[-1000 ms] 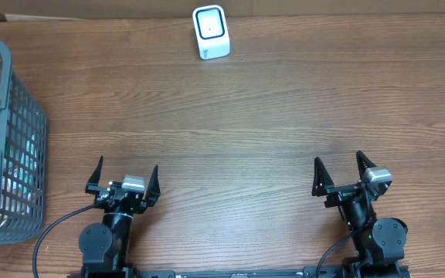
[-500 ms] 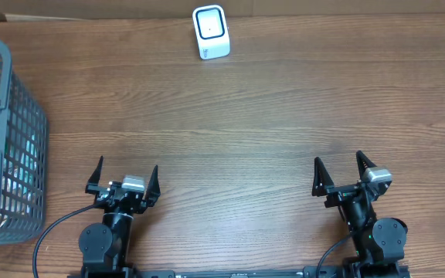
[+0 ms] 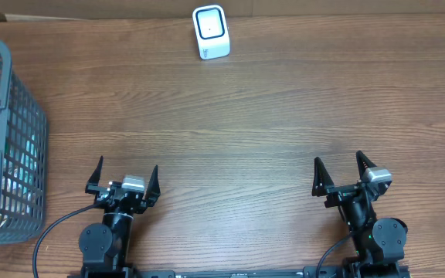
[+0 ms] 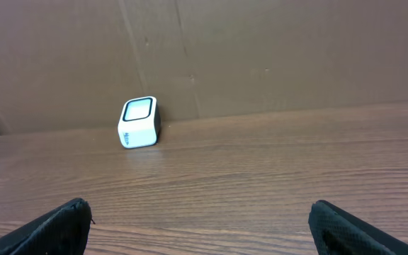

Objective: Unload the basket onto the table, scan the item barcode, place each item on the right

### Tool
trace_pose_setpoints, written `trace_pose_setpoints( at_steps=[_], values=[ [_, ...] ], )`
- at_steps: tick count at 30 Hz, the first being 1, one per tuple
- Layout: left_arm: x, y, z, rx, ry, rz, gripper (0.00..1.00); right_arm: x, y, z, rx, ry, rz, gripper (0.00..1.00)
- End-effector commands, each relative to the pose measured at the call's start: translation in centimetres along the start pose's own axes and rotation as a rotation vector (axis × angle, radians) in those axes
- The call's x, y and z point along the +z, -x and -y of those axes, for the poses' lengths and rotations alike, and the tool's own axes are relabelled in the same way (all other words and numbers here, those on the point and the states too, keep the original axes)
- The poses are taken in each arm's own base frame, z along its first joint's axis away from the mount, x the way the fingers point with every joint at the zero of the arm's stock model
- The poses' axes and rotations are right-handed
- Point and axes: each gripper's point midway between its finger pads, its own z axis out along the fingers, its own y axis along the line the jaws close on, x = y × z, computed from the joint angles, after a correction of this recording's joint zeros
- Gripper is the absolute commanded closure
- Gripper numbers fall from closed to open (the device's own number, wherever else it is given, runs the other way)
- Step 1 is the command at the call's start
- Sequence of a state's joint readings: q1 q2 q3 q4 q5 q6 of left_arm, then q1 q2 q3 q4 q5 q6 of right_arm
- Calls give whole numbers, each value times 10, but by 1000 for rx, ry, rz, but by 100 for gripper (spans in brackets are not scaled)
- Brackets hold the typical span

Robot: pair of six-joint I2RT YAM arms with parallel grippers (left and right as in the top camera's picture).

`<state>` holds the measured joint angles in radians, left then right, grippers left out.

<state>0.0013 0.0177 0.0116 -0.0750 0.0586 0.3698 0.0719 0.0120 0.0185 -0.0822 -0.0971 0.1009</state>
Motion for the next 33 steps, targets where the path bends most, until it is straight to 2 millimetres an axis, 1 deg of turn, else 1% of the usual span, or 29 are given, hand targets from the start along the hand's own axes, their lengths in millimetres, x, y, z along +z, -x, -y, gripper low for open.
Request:
trace_pose_setpoints(
  at_steps=[1, 21, 23, 27, 29, 30, 33],
  values=[
    [0, -1, 0, -11, 6, 3, 0, 0, -1, 3, 3, -12, 6, 0],
    [0, 0, 0, -11, 4, 5, 0, 0, -1, 3, 3, -12, 6, 0],
    [0, 0, 1, -48, -5, 9, 0, 0, -1, 3, 3, -12, 6, 0],
    [0, 3, 4, -221, -23, 17, 0, 0, -1, 3, 3, -12, 6, 0],
    [-2, 11, 9, -273, -66, 31, 0, 0, -1, 3, 3, -12, 6, 0],
    [-6, 21, 11, -315, -96, 39, 0, 0, -1, 3, 3, -12, 6, 0],
    [-14, 41, 7, -357, -115, 38, 0, 0, -1, 3, 3, -12, 6, 0]
  ],
)
